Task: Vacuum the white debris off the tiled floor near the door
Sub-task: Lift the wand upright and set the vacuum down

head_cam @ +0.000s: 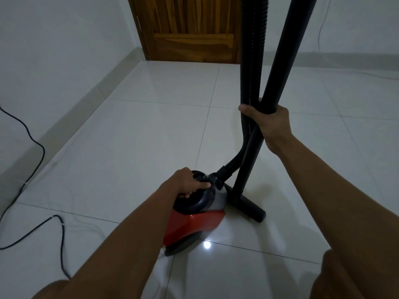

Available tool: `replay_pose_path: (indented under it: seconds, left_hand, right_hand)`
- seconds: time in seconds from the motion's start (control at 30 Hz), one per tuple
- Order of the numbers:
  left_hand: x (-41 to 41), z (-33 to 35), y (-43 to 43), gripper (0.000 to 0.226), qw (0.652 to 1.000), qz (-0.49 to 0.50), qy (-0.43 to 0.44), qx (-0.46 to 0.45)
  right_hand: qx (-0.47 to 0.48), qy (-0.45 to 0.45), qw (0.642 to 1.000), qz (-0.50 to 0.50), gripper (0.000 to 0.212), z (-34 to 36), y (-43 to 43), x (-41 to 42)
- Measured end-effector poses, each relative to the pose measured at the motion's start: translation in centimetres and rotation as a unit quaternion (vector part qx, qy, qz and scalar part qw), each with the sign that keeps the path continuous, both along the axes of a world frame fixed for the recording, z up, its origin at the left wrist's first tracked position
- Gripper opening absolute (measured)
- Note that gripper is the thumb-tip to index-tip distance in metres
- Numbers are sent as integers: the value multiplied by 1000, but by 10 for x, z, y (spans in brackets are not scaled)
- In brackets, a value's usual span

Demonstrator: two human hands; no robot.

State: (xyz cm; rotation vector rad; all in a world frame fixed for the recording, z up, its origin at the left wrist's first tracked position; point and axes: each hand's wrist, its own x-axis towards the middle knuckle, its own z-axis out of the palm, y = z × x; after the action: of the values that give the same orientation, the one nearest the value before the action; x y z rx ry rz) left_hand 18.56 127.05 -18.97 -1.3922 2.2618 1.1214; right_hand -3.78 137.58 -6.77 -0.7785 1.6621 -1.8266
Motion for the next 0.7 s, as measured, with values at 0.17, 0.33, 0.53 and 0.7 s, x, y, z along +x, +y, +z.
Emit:
replay_pose_path:
  seconds: [0.17, 0.33, 0.53, 0.7]
  left_hand:
    - [0, 31, 27, 54, 999, -51, -1, -11]
    - [0, 123, 63, 57, 999, -8, 39, 12]
    - [-13, 300, 101, 56, 998, 8, 61, 12]
    - [-11, 434, 105, 61, 998, 7, 67, 17]
  right_hand:
    - [78, 20, 997, 14, 40, 61, 24, 0]
    - [115, 53, 992, 25, 42, 190, 47, -9]
    - [135, 72, 988, 35, 39, 380, 53, -14]
    - [131, 80, 987, 46, 36, 516, 49, -8]
